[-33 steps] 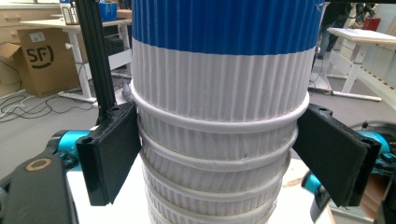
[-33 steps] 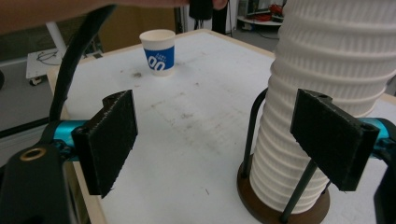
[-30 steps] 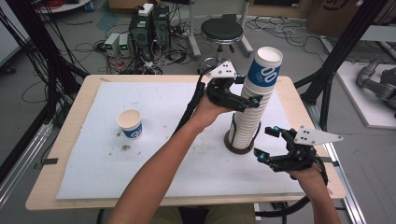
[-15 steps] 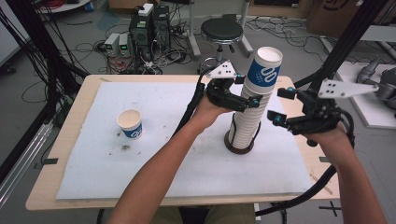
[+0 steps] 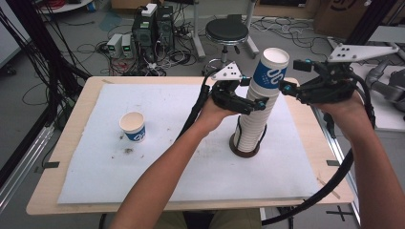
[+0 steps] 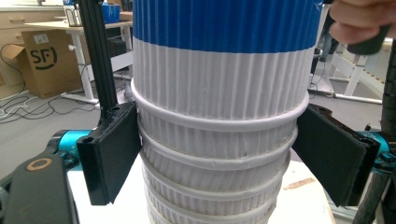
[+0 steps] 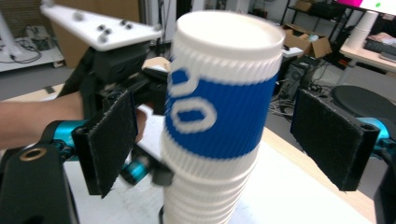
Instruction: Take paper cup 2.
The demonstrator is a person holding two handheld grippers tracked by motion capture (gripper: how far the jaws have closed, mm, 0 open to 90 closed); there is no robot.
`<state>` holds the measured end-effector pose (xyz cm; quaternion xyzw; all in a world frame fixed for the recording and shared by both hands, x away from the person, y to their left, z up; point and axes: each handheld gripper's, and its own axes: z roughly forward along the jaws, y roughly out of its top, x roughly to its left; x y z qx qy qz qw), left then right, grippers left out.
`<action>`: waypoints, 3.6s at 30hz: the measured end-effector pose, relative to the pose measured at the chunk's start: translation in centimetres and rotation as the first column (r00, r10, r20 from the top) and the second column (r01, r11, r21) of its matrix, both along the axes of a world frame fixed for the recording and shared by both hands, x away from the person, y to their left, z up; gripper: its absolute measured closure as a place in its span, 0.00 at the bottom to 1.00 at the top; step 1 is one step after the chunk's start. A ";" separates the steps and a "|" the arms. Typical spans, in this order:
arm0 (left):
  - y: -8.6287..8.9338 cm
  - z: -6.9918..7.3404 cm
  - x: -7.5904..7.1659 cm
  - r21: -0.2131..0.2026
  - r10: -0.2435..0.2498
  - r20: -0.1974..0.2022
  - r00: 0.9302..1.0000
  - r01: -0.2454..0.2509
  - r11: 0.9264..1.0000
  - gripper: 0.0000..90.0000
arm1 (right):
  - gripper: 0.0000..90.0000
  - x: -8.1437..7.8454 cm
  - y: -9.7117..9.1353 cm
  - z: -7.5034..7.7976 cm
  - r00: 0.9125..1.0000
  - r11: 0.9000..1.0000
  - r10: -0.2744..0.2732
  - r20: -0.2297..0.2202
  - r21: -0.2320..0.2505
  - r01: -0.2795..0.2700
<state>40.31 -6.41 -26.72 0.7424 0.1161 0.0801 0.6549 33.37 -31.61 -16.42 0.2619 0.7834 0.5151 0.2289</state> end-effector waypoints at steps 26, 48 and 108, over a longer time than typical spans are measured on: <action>0.0 0.0 -0.1 -0.010 0.009 -0.008 1.000 -0.009 1.000 0.18 | 0.32 3.4 3.3 2.9 0.996 0.996 0.008 -0.086 -0.091 -0.016; 0.0 0.0 -0.1 -0.008 0.008 -0.005 1.000 -0.008 1.000 0.18 | 0.32 -1.1 -0.4 9.1 0.989 0.995 -0.071 0.129 0.073 0.062; 16.4 -4.4 -7.9 -0.033 0.166 -0.026 0.986 -0.167 0.985 0.16 | 0.32 -7.0 5.0 -11.7 0.982 0.984 0.173 -0.071 0.059 -0.169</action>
